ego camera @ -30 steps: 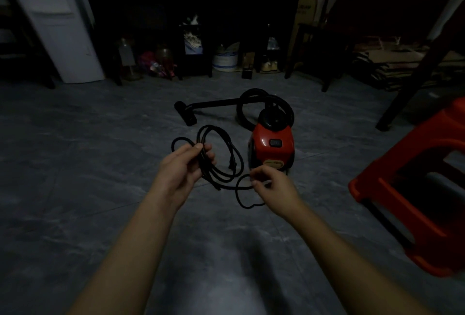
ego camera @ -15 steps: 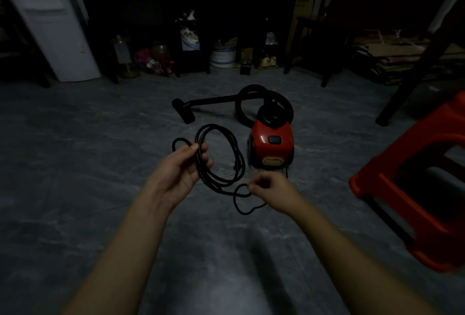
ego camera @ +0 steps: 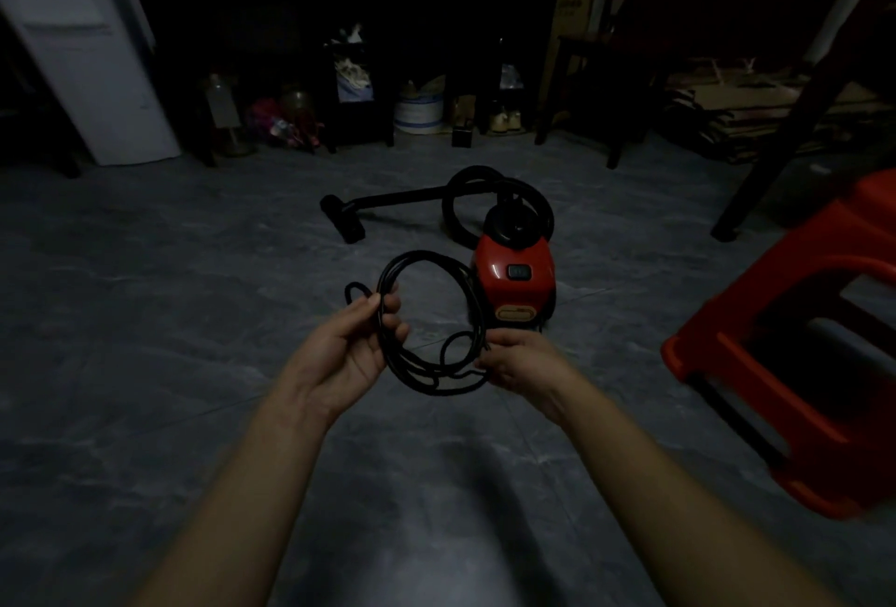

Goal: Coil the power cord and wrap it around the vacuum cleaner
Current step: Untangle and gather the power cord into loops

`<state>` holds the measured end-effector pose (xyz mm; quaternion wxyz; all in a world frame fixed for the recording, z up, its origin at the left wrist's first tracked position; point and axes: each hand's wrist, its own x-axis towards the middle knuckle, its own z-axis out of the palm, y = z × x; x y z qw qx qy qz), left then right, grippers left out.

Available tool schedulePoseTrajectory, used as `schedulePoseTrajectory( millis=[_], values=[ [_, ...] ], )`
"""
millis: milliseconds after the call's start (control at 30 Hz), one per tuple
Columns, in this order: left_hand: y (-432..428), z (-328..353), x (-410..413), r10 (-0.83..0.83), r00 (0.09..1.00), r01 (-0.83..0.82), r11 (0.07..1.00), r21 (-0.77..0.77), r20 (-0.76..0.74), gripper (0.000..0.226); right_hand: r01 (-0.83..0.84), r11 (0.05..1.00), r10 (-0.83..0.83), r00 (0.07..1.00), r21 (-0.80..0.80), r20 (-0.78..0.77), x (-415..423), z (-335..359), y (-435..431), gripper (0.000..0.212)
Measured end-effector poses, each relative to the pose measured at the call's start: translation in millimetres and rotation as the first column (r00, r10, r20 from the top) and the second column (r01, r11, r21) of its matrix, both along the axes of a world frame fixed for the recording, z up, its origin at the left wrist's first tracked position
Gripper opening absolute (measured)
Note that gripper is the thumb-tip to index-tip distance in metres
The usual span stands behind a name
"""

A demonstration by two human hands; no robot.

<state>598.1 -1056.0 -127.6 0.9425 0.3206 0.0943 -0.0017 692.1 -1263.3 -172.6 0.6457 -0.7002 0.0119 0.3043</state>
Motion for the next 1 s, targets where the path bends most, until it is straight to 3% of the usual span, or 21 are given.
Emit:
schedulePoseTrajectory(
  millis=[133, 267, 333, 467, 567, 667, 833, 1000],
  values=[
    [-3, -3, 0, -0.031, 0.998, 0.036, 0.996, -0.084, 0.052, 0.020, 0.023, 0.996, -0.018, 0.998, 0.081, -0.061, -4, 2, 3, 0.032],
    [-5, -4, -2, -0.114, 0.984, 0.130, 0.985, -0.111, 0.134, 0.046, 0.018, 0.982, 0.028, 0.971, 0.190, -0.239, -19, 1, 10, 0.018],
    [-7, -4, -3, -0.129, 0.982, 0.141, 0.986, -0.088, 0.136, 0.048, -0.001, 0.968, 0.087, 0.940, 0.252, -0.330, -23, -1, 11, 0.015],
    [-7, -3, -4, -0.132, 0.986, 0.140, 0.987, -0.079, 0.106, 0.050, 0.106, 0.884, 0.121, 0.889, 0.456, -0.442, -25, 8, 13, 0.030],
    [-3, -5, -3, -0.096, 0.993, 0.102, 0.990, -0.093, 0.064, 0.043, 0.253, 0.802, 0.047, 0.876, 0.541, -0.479, -17, 15, 8, 0.031],
    [-1, -8, 0, 0.007, 0.999, -0.010, 0.996, -0.091, -0.040, 0.022, 0.318, 0.774, 0.010, 0.858, 0.547, -0.513, -11, 16, 2, 0.034],
    [-2, -13, 3, 0.078, 0.988, -0.070, 0.995, 0.068, -0.134, 0.016, 0.262, 0.785, 0.047, 0.879, 0.562, -0.475, -12, 24, -1, 0.031],
    [-6, -19, 4, 0.201, 0.959, -0.113, 0.918, 0.379, -0.201, 0.021, 0.140, 0.877, 0.036, 0.935, 0.460, -0.354, -14, 40, -4, 0.019]
  ],
)
